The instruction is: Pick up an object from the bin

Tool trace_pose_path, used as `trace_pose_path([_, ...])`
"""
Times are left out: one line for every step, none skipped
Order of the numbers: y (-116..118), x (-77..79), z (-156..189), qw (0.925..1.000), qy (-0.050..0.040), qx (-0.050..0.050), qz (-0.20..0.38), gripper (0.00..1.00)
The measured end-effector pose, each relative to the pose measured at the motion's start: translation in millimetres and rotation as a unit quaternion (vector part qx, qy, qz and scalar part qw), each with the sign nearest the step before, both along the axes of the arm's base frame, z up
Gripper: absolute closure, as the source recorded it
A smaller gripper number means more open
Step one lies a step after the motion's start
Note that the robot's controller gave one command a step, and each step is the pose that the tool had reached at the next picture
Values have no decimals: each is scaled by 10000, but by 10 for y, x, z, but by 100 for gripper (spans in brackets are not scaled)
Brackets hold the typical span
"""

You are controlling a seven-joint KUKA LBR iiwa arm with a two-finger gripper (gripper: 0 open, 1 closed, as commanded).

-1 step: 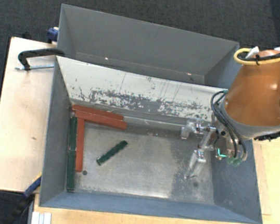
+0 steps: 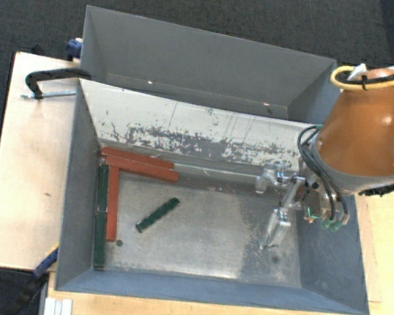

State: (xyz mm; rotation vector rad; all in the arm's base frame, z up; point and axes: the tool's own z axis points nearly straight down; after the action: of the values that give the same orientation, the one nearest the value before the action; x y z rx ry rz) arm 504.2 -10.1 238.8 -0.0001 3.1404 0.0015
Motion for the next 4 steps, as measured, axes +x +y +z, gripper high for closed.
trace_pose_path([592,431,-378,10000,-48,1,17,0])
trace_pose_path([854,503,-542,9998,-5,15,220,0])
trace_pose_path([1063,680,-909,9978,-30,-9,668,0])
trace_pose_path([1260,937,-1450,9894,-47,5,1451,0])
